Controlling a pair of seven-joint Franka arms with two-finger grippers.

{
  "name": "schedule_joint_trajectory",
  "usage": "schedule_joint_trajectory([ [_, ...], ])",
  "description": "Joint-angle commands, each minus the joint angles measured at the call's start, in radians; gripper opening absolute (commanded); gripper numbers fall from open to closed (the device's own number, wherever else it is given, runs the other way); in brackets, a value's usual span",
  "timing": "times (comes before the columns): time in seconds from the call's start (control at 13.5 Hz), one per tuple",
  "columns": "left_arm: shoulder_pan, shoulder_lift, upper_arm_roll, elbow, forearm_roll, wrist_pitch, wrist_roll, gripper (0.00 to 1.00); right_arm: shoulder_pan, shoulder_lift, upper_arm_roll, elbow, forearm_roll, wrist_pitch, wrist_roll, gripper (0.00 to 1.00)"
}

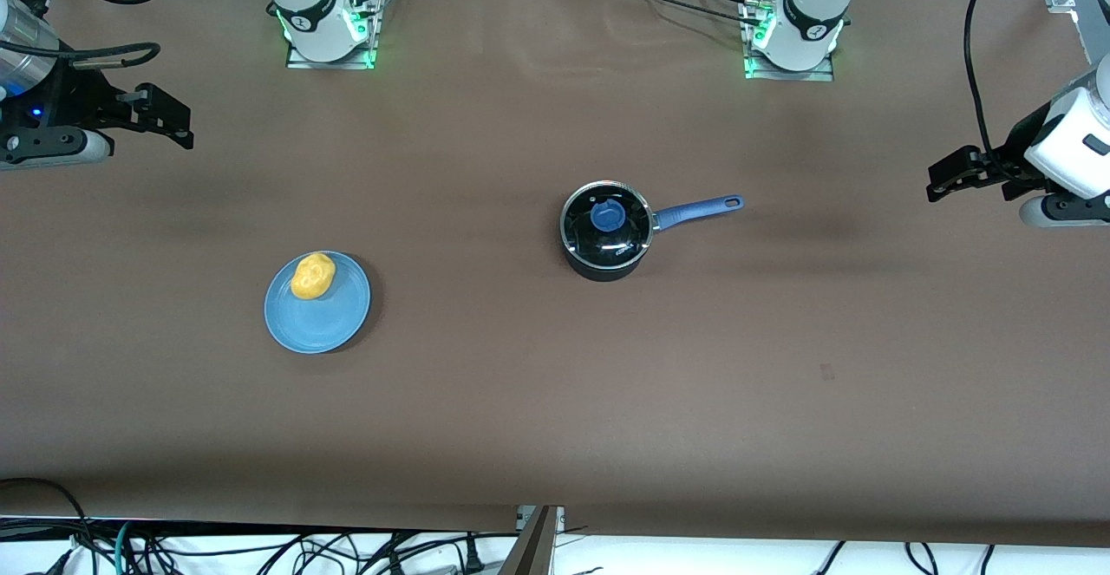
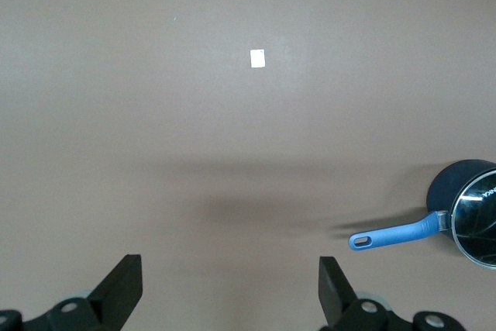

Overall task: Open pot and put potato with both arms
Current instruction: 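Reach the left gripper down to the blue knob of the glass lid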

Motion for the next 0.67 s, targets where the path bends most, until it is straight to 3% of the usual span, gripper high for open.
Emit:
schedule_joint_trajectory([
  [0.0, 0.001, 0.006, -0.005, 0.025, 0.007, -0.025, 0.025, 1.00, -0.006, 0.012, 0.008, 0.029, -0.009, -0.010, 0.014, 1.00],
  [0.37, -0.029, 0.009, -0.023, 0.019, -0.002, -0.024, 0.007, 1.00, -0.006, 0.012, 0.008, 0.029, -0.012, -0.010, 0.014, 1.00],
  [0.59, -0.098, 0.035, -0.038, 0.014, -0.089, -0.013, -0.204, 1.00, -0.006, 0.012, 0.008, 0.029, -0.012, -0.010, 0.014, 1.00],
])
